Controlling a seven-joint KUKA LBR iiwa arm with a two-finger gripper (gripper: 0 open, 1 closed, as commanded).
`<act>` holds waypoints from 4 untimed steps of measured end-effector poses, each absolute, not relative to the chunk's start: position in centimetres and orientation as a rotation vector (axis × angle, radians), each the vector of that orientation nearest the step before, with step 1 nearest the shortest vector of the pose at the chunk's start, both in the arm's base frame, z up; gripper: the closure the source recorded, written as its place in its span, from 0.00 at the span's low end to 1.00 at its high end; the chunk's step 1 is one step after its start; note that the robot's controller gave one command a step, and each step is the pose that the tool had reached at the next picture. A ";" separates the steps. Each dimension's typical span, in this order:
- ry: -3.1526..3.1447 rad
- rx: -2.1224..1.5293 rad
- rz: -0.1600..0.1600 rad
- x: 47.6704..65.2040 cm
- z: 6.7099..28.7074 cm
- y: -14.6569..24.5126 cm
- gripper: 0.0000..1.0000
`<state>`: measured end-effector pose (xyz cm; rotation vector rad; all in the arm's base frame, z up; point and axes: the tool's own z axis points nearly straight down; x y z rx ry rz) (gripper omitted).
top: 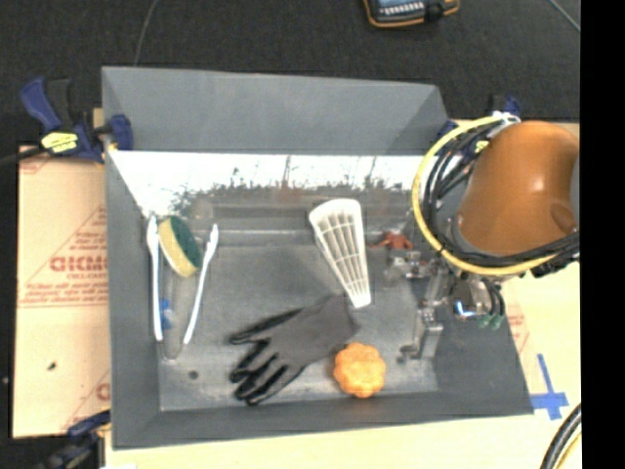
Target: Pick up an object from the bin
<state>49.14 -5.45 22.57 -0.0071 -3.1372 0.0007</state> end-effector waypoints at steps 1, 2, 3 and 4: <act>-3.143 -0.001 0.002 49.3 22.8 -5.4 0.00; -3.149 0.090 0.003 54.7 9.3 1.6 0.00; -3.145 0.378 0.010 56.9 16.3 3.7 0.00; -3.147 0.122 0.001 55.1 6.9 2.4 0.00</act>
Offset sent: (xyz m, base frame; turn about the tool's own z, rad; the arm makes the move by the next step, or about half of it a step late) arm 0.0598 0.0819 -0.1557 -0.0695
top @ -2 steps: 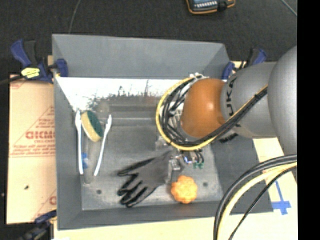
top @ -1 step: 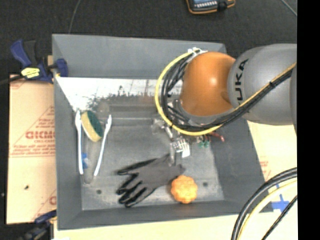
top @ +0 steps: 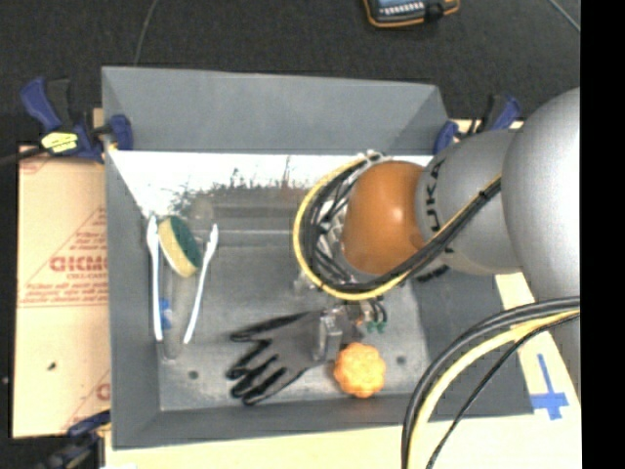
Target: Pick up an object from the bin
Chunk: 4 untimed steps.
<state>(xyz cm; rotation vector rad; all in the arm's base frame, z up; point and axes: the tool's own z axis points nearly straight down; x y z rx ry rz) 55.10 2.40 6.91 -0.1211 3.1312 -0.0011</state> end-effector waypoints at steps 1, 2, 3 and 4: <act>3.080 -0.423 -0.007 54.6 7.1 8.1 0.00; 3.122 -0.131 -0.005 55.4 7.2 2.4 1.00; 3.122 -0.131 -0.005 55.4 7.2 2.4 1.00; 3.127 -0.131 -0.005 55.2 9.0 2.4 1.00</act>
Offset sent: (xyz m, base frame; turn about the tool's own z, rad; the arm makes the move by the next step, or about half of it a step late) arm 0.0008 0.0017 0.0013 -0.0075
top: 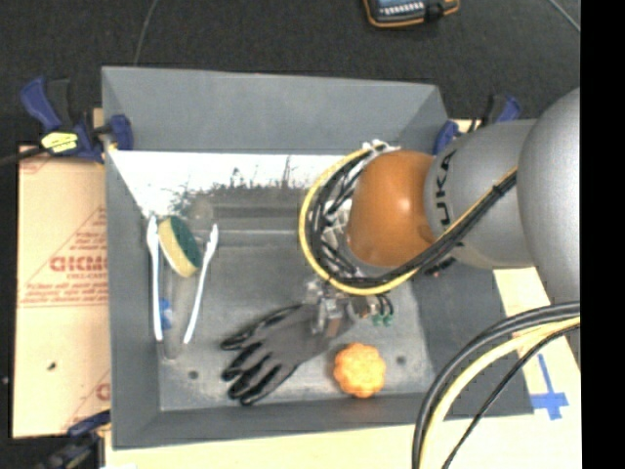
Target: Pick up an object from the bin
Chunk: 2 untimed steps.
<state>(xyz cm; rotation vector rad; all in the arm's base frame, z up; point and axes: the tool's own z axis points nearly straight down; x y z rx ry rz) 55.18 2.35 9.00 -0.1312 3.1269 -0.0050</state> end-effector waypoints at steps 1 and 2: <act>3.121 -0.131 -0.005 55.3 11.3 2.4 1.00; 3.124 -0.131 -0.006 55.3 14.5 2.3 1.00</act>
Offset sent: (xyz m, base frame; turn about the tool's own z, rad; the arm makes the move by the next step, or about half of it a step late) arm 0.0013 0.0002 0.0719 -0.0002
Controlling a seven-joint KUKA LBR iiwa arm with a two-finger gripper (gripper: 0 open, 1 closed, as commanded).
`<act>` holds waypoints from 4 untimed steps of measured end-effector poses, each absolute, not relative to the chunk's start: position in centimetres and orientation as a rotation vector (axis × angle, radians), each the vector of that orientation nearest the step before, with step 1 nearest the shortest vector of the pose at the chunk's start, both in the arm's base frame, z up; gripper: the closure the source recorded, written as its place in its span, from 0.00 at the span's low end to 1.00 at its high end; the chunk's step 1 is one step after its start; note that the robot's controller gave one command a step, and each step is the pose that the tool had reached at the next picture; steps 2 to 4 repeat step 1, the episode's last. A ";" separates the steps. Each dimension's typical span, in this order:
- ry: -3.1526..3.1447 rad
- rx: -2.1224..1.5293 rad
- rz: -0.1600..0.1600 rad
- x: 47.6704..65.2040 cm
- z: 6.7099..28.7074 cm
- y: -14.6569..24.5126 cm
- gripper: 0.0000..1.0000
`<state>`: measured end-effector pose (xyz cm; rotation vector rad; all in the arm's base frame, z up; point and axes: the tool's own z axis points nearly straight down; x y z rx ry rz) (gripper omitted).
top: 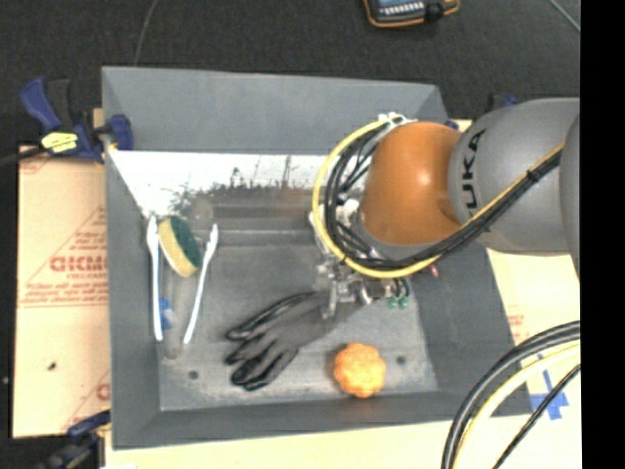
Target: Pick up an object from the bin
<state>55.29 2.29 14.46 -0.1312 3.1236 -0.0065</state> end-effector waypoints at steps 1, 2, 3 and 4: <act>3.120 -0.131 -0.007 55.4 17.1 2.3 1.00; 3.120 -0.131 -0.007 55.4 17.1 2.3 1.00; 3.120 -0.131 -0.007 55.4 17.1 2.3 1.00; 3.120 -0.131 -0.007 55.4 17.1 2.3 1.00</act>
Offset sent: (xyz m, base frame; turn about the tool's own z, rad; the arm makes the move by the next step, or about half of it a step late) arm 0.0008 -0.0001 0.0233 -0.0001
